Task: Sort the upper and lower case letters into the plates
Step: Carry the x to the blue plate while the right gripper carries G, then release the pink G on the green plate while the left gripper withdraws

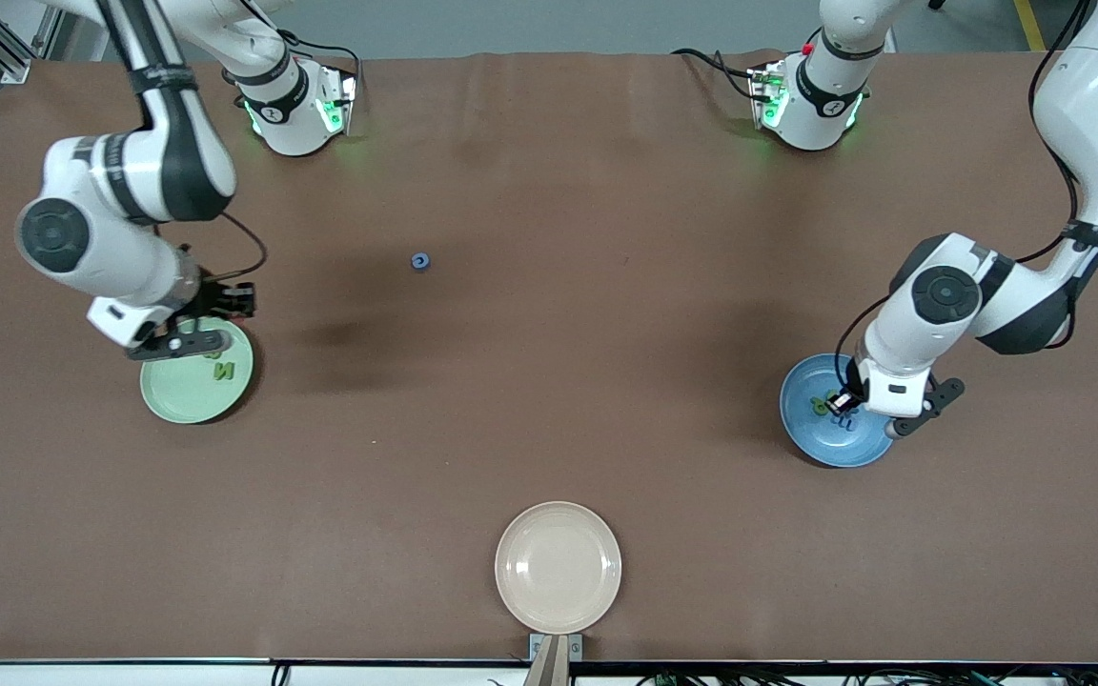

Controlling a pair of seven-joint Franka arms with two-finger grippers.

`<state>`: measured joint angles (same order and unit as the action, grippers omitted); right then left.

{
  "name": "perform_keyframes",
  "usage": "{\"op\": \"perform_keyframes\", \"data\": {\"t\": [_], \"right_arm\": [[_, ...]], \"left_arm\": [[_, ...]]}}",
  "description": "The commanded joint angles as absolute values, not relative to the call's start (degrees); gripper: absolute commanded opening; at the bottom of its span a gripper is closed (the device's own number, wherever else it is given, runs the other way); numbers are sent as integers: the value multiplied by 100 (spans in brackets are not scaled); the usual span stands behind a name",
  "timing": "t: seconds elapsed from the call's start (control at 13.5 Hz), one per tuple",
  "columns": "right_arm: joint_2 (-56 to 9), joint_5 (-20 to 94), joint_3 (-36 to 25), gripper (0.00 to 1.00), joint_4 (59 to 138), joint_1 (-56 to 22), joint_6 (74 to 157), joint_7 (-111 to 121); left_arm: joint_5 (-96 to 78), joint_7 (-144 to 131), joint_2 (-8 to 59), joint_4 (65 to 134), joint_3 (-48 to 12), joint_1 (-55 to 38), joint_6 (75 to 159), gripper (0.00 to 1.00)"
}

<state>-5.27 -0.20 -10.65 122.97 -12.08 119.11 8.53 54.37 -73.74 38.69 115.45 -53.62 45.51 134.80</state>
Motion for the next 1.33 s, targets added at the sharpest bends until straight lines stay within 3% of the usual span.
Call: {"op": "perform_keyframes", "data": {"t": [0.0, 0.07, 0.15, 0.59, 1.04, 1.26], "right_arm": [[-1000, -132, -940, 16, 12340, -556, 12583, 1798], [-1193, -132, -940, 16, 12340, -328, 12856, 2176], [-1404, -132, -940, 16, 12349, -169, 13111, 2475], [-2091, -123, -940, 17, 12401, 378, 13973, 3164], [-2487, -70, -932, 19, 12472, 518, 14396, 3164], [-2540, -35, -923, 24, 12507, 519, 14396, 3164]], "left_arm": [[5519, -7058, 3797, 11637, -5432, 4807, 13421, 64], [5511, -7066, 3788, 11628, -5440, 4834, 13421, 88], [5519, -7075, 3779, 11602, -5440, 4834, 13421, 100], [5424, -6550, 3832, 10786, -5572, 4703, 13369, 100], [4001, -3844, 3850, 8792, -5581, 4201, 10972, 100], [3902, -3341, 3762, 8010, -5879, 4236, 9892, 100]]}}
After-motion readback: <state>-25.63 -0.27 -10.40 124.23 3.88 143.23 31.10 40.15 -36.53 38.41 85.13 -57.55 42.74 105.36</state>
